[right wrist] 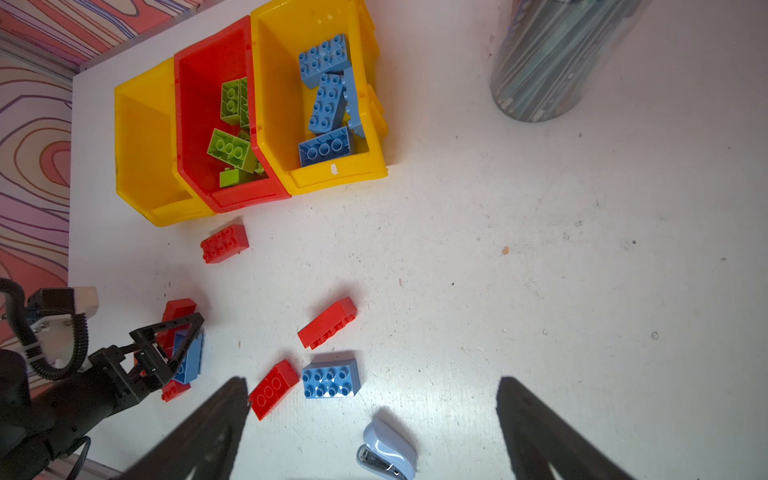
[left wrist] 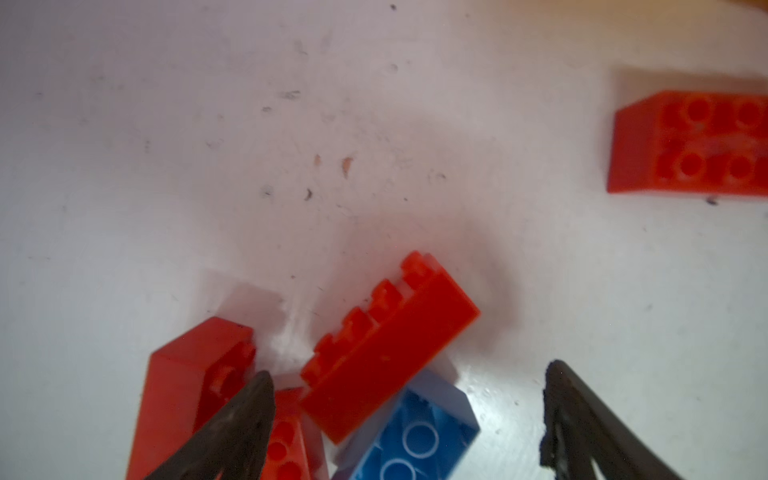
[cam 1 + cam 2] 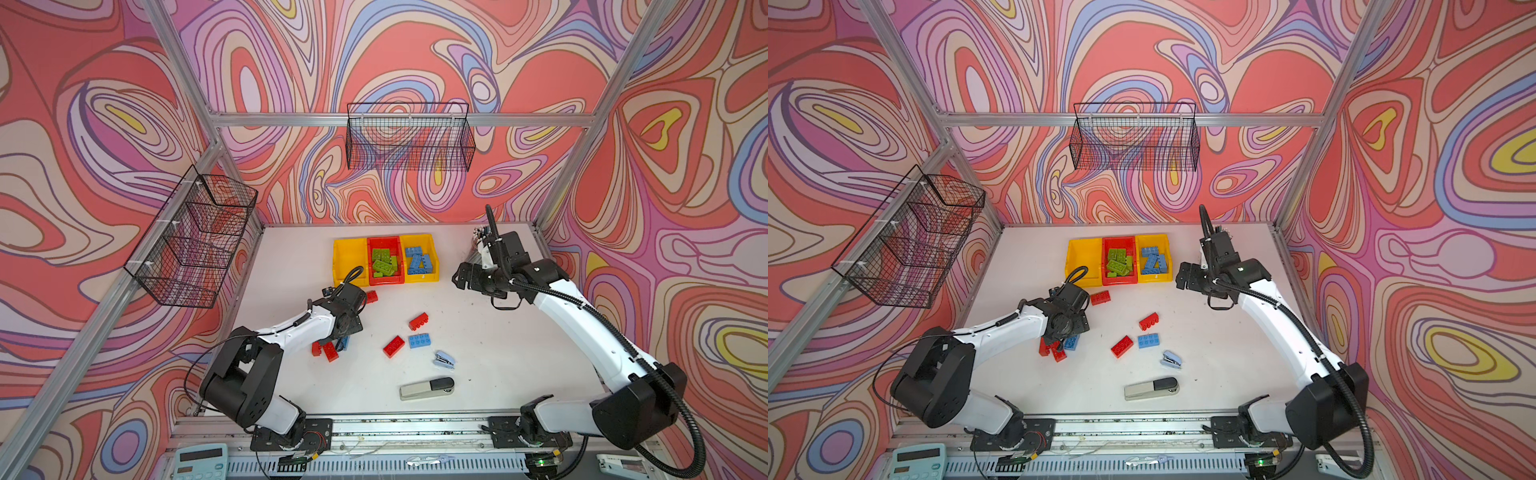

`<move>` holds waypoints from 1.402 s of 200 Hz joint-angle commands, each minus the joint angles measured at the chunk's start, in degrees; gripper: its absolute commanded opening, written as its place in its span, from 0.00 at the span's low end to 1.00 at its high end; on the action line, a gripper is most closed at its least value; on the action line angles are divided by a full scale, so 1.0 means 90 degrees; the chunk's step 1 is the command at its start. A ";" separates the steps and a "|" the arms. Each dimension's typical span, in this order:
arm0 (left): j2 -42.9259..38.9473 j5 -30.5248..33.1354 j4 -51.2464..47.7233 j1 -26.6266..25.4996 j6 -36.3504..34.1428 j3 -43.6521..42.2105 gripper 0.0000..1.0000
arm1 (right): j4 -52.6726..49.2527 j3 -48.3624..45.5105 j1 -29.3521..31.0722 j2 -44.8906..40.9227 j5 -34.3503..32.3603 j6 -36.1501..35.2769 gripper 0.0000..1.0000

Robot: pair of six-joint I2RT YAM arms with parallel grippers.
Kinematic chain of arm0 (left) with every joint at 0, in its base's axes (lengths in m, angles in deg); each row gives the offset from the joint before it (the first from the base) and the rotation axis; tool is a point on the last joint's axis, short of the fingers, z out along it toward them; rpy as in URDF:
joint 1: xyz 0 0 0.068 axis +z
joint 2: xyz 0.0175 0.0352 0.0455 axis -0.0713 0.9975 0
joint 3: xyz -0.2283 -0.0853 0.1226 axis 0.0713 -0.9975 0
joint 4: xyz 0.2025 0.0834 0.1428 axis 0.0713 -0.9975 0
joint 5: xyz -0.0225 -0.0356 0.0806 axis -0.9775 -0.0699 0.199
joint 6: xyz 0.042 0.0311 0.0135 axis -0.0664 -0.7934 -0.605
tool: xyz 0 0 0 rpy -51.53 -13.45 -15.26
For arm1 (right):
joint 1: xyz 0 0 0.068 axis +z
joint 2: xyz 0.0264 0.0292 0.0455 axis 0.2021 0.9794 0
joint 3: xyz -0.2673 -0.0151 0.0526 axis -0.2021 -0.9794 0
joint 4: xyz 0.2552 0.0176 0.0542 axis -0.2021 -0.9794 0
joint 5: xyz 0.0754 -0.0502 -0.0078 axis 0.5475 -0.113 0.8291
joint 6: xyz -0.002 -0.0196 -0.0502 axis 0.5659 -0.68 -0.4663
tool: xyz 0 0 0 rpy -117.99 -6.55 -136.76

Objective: Sort the legos into containers by color
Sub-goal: 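Lower the left gripper over a blue brick lying among red bricks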

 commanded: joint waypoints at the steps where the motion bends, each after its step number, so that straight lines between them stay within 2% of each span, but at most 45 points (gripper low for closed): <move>1: 0.0117 0.0065 -0.0226 0.0262 -0.0147 0.0130 0.88 | 0.0040 0.0036 0.0022 0.0034 -0.0074 0.0074 0.98; 40: -0.0063 -0.0066 -0.0367 0.0390 -0.0193 0.0204 0.87 | 0.0020 0.0157 0.0023 0.0173 -0.0066 0.0044 0.98; 75: -0.0654 -0.0337 -0.0425 0.0371 0.0047 -0.0187 0.86 | 0.0079 0.0167 0.0020 0.0268 -0.0017 0.0015 0.98; 122: -0.1191 -0.0377 -0.0430 0.0024 0.0283 -0.0620 0.86 | 0.0108 0.0245 0.0015 0.0419 0.0042 -0.0109 0.98; 176: -0.0366 -0.0275 -0.0210 -0.0643 0.0406 -0.0295 0.85 | 0.0072 0.0237 0.0022 0.0411 0.0061 -0.0217 0.98; 224: 0.0249 -0.0390 -0.0181 -0.0805 0.0409 0.0034 0.81 | -0.0165 0.0121 0.0022 0.0143 -0.0169 -0.0290 0.98; 246: 0.0395 -0.0444 -0.0362 -0.0938 0.0464 0.0161 0.76 | -0.0243 0.0030 0.0023 -0.0013 -0.0264 -0.0273 0.98; 280: 0.0484 -0.0300 -0.0814 -0.1082 0.0484 0.0435 0.76 | -0.0281 -0.0162 0.0019 -0.0240 -0.0297 -0.0193 0.98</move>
